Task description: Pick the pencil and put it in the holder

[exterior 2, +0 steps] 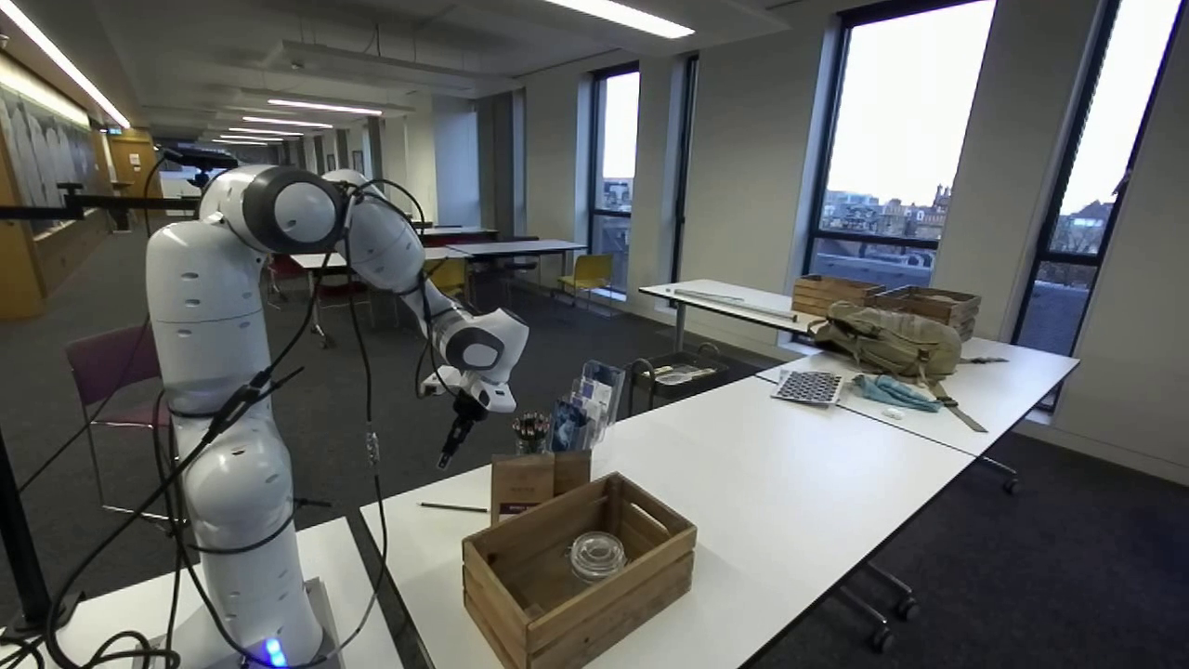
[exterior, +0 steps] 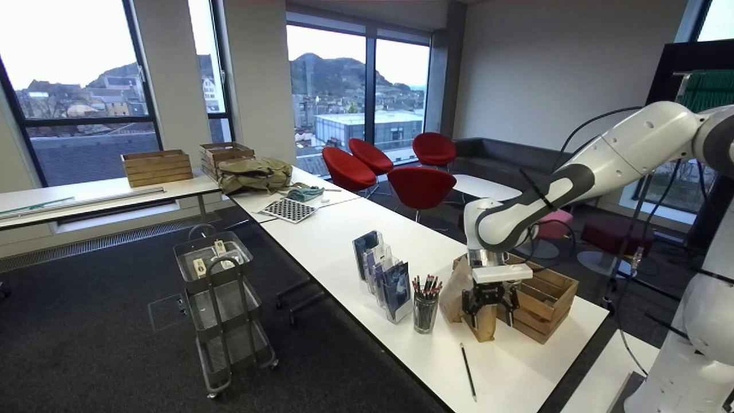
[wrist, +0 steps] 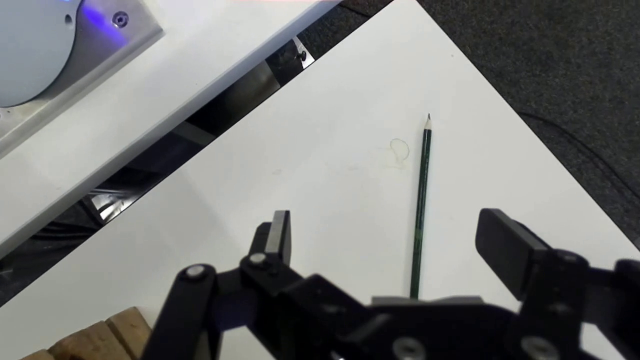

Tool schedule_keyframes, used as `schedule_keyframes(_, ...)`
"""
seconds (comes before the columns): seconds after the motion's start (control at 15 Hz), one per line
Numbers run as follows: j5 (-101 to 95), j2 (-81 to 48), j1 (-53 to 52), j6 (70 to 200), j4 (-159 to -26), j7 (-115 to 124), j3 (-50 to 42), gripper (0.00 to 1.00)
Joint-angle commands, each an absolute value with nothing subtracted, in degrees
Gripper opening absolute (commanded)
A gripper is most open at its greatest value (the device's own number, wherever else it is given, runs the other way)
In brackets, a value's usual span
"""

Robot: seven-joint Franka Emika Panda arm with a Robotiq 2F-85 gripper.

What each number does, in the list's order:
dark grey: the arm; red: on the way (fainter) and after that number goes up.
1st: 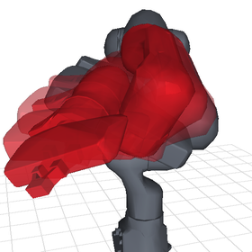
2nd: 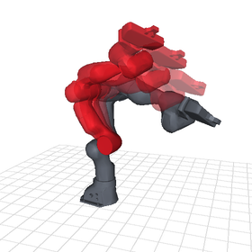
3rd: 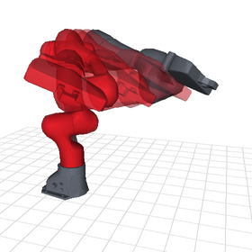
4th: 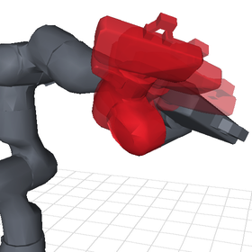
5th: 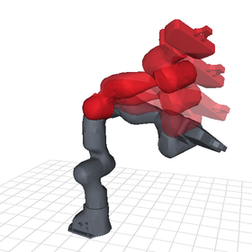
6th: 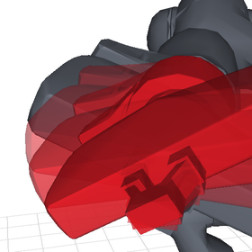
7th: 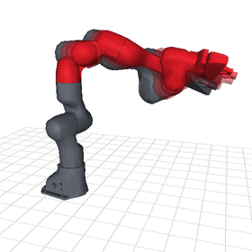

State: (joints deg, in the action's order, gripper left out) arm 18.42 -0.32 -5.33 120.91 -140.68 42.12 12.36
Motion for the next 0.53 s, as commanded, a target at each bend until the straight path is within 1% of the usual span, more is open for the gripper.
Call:
schedule_keyframes(0.0,19.4,-1.2,-6.7,120.9,-140.4,41.2,10.9,1.00)
schedule_keyframes(0.47,20.9,-2.2,-6.8,120.9,-139.5,39.3,10.7,1.00)
